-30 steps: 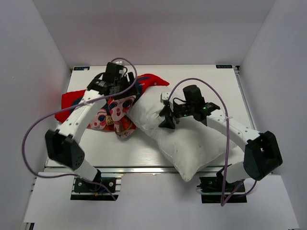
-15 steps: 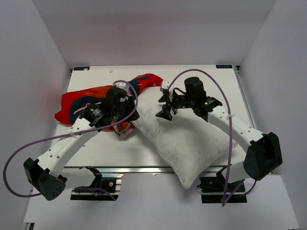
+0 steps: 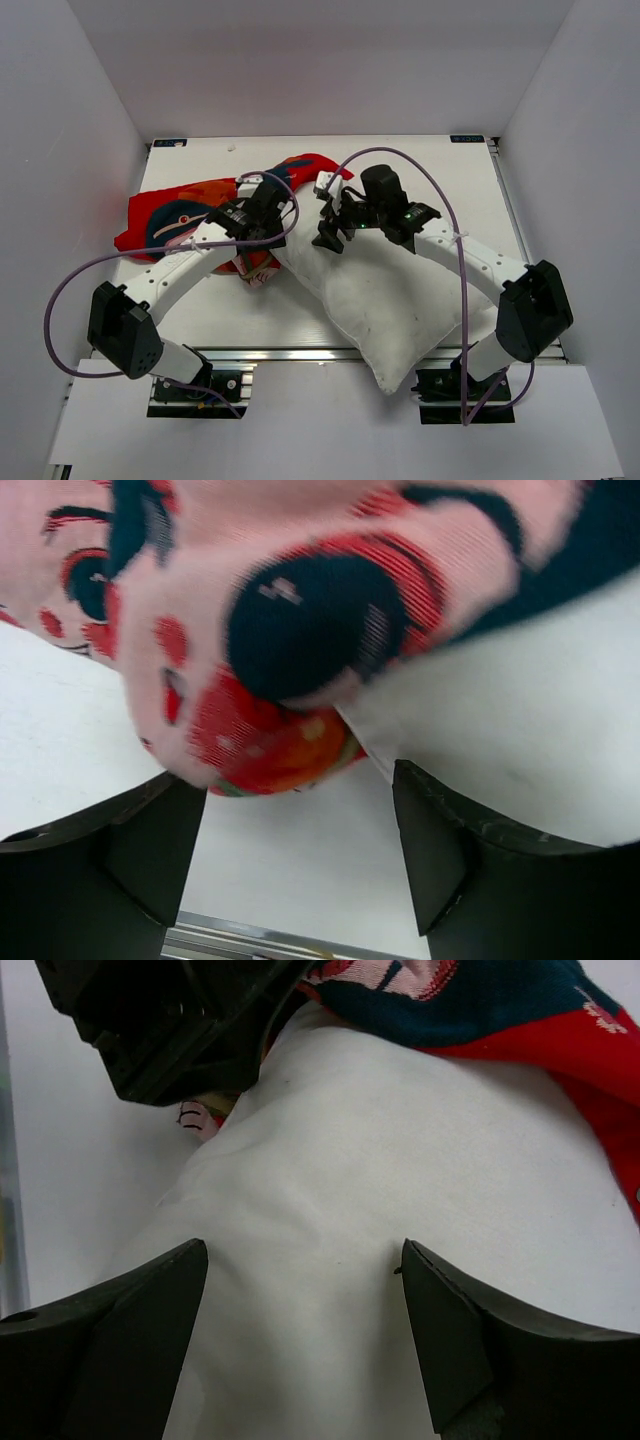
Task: Put the pillow into the pillowcase
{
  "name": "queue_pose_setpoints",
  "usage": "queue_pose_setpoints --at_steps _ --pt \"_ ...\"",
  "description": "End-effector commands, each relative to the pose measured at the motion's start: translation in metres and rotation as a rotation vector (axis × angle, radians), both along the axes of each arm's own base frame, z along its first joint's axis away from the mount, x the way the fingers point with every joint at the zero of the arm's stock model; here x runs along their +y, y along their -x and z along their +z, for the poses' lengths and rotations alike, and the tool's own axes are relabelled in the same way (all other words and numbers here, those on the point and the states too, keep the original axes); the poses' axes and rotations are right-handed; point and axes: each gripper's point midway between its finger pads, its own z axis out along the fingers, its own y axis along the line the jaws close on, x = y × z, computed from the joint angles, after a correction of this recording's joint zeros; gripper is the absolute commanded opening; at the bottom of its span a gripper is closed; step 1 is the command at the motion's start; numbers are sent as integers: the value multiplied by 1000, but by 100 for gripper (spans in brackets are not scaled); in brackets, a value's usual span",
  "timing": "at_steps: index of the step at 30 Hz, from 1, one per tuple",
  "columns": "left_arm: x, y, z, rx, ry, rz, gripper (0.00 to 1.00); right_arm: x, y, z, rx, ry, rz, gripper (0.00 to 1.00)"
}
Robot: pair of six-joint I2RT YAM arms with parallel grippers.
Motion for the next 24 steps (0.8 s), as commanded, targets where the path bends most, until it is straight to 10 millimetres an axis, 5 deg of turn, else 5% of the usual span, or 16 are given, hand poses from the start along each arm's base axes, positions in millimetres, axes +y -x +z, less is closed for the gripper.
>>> queue_pose_setpoints --at_steps 1,10,14,15,16,18,20,21,23,24 --pt "32 -19 20 -71 -29 101 84 6 -18 13 -47 -20 -44 83" --pt "39 -55 33 -135 41 103 75 8 -16 15 -61 -27 -25 83" --pt "29 -65 34 -137 77 62 41 7 -22 14 -68 -20 -45 83" --pt "26 -66 35 -135 85 53 23 7 -25 12 -69 -13 -58 83" --pt "22 -66 38 -135 96 29 16 6 -27 10 -66 -6 -73 82" --pt "7 -66 56 -160 172 -36 0 7 -34 0 -59 13 -88 82" --pt "-13 -65 73 -193 263 -133 0 11 -40 -16 -41 34 -91 79" --pt "-21 -63 81 -204 299 -167 0 16 -44 -16 -40 31 -88 76" --pt "-36 -58 98 -230 371 -240 0 26 -50 -34 11 44 -78 54" --pt "-53 -50 106 -213 449 -323 0 36 -58 -22 4 16 -76 43"
